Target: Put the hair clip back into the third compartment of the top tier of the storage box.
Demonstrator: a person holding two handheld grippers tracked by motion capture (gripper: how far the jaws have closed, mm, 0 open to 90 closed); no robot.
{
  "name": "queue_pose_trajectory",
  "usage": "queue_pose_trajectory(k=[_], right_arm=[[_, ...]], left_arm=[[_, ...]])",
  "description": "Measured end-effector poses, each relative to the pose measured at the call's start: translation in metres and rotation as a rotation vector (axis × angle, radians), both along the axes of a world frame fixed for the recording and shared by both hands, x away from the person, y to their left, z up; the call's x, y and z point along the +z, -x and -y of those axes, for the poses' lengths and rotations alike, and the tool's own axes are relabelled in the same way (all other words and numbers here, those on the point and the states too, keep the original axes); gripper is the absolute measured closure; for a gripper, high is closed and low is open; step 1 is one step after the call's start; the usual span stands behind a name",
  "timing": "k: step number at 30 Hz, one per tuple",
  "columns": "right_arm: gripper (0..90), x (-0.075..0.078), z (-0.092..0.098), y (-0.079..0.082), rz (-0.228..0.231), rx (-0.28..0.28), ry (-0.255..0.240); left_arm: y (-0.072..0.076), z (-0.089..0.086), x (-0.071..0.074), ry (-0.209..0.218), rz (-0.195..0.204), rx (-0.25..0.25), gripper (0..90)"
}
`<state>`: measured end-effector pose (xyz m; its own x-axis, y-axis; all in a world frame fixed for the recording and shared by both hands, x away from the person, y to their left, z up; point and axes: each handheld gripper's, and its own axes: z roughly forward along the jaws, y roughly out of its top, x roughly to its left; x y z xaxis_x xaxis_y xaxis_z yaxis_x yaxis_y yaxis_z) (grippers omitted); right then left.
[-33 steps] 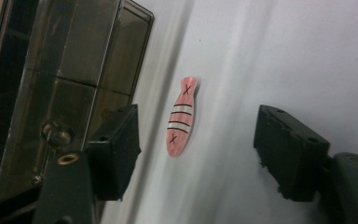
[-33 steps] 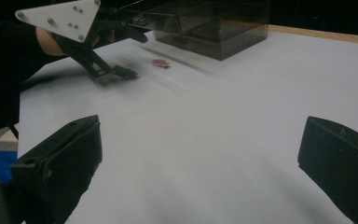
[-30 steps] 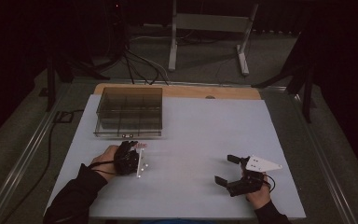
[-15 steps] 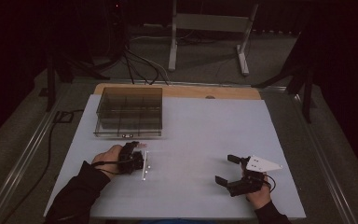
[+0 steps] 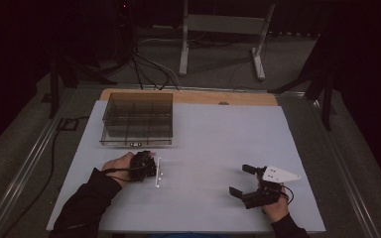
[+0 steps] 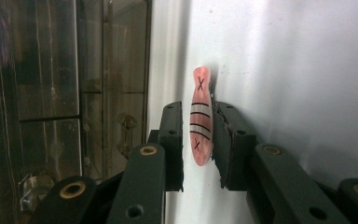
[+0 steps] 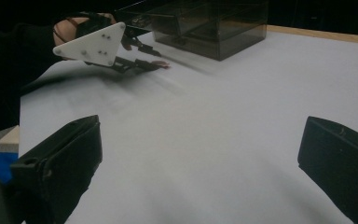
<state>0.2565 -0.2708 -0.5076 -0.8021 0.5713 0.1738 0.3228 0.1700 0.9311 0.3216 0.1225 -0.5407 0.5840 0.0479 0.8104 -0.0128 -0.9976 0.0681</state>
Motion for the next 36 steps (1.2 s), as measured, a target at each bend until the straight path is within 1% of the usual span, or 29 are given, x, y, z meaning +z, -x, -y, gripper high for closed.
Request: queue_pose_trajectory(k=[1, 2, 3, 4, 6, 8, 9, 10, 12, 13, 16, 17, 19, 20, 21, 22, 24, 25, 27, 29, 30, 31, 32, 34, 36], right_arm=[[0.0, 0.0, 0.0, 0.0, 0.0, 0.001, 0.001], [0.0, 0.0, 0.0, 0.0, 0.0, 0.001, 0.0], [0.0, 0.0, 0.0, 0.0, 0.0, 0.001, 0.0], [0.0, 0.0, 0.0, 0.0, -0.001, 0.001, -0.002], [0.0, 0.0, 0.0, 0.0, 0.0, 0.001, 0.0], [0.0, 0.0, 0.0, 0.0, 0.0, 0.0, 0.0], [0.0, 0.0, 0.0, 0.0, -0.001, 0.0, 0.0], [0.0, 0.0, 0.0, 0.0, -0.001, 0.0, -0.001], [0.0, 0.0, 0.0, 0.0, -0.002, 0.0, -0.001], [0.0, 0.0, 0.0, 0.0, -0.001, 0.0, 0.0], [0.0, 0.0, 0.0, 0.0, -0.001, -0.001, 0.001], [0.0, 0.0, 0.0, 0.0, -0.001, -0.001, 0.0], [0.0, 0.0, 0.0, 0.0, -0.001, -0.001, 0.001], [0.0, 0.0, 0.0, 0.0, -0.001, -0.001, 0.001], [0.0, 0.0, 0.0, 0.0, -0.001, -0.001, 0.001], [0.0, 0.0, 0.0, 0.0, -0.001, -0.002, 0.002], [0.0, 0.0, 0.001, 0.0, -0.002, -0.002, 0.001], [0.0, 0.0, 0.001, 0.0, -0.002, -0.003, 0.0], [0.0, 0.0, 0.001, 0.0, -0.002, -0.003, 0.0], [0.0, 0.0, 0.001, 0.001, -0.002, -0.003, -0.001], [0.0, 0.0, 0.001, 0.001, -0.001, -0.003, -0.001], [0.0, 0.0, 0.001, 0.001, -0.002, -0.004, 0.0], [0.0, 0.0, 0.001, 0.001, -0.002, -0.004, 0.0], [0.0, 0.0, 0.001, 0.0, -0.003, -0.004, 0.0], [0.0, 0.0, 0.001, 0.0, -0.003, -0.004, 0.001]], left_arm=[[-0.001, 0.0, -0.001, -0.002, 0.003, 0.004, 80.8], [-0.002, 0.001, -0.001, 0.001, -0.002, 0.011, 81.4], [-0.002, 0.001, -0.001, 0.001, -0.002, 0.011, 84.8], [-0.004, 0.0, -0.002, 0.007, -0.005, 0.016, 84.8], [-0.005, -0.001, -0.003, 0.015, -0.007, 0.019, 88.1], [-0.006, -0.001, -0.002, 0.028, -0.003, 0.021, 88.6], [-0.005, -0.002, -0.002, 0.023, 0.001, 0.02, 89.2], [-0.005, -0.002, -0.001, 0.03, 0.011, 0.02, 89.6], [-0.005, -0.004, 0.0, 0.036, 0.019, 0.018, 90.0], [-0.005, -0.004, 0.001, 0.041, 0.014, 0.02, 90.0], [-0.004, -0.005, 0.0, 0.04, 0.022, 0.015, 90.0], [-0.003, -0.005, 0.001, 0.031, 0.024, 0.016, 90.0], [-0.002, -0.006, 0.002, 0.034, 0.03, 0.011, 90.0], [-0.001, -0.006, 0.003, 0.052, 0.03, 0.01, 90.0], [0.0, -0.006, 0.005, 0.057, 0.025, 0.011, 90.0], [0.001, -0.006, 0.006, 0.069, 0.031, 0.01, 90.0], [0.002, -0.006, 0.01, 0.095, 0.007, 0.009, 90.0], [0.002, -0.006, 0.011, 0.103, 0.01, 0.008, 90.0], [0.004, -0.006, 0.013, 0.109, -0.003, 0.003, 90.0], [0.006, -0.006, 0.016, 0.132, -0.011, -0.001, 90.0], [0.007, -0.006, 0.018, 0.137, -0.011, -0.003, 90.0], [0.007, -0.006, 0.018, 0.15, -0.01, -0.003, 90.0], [0.007, -0.007, 0.019, 0.167, -0.02, -0.001, 90.0], [0.008, -0.007, 0.021, 0.168, -0.02, -0.002, 90.0], [0.009, -0.007, 0.022, 0.178, -0.026, -0.007, 90.0]])
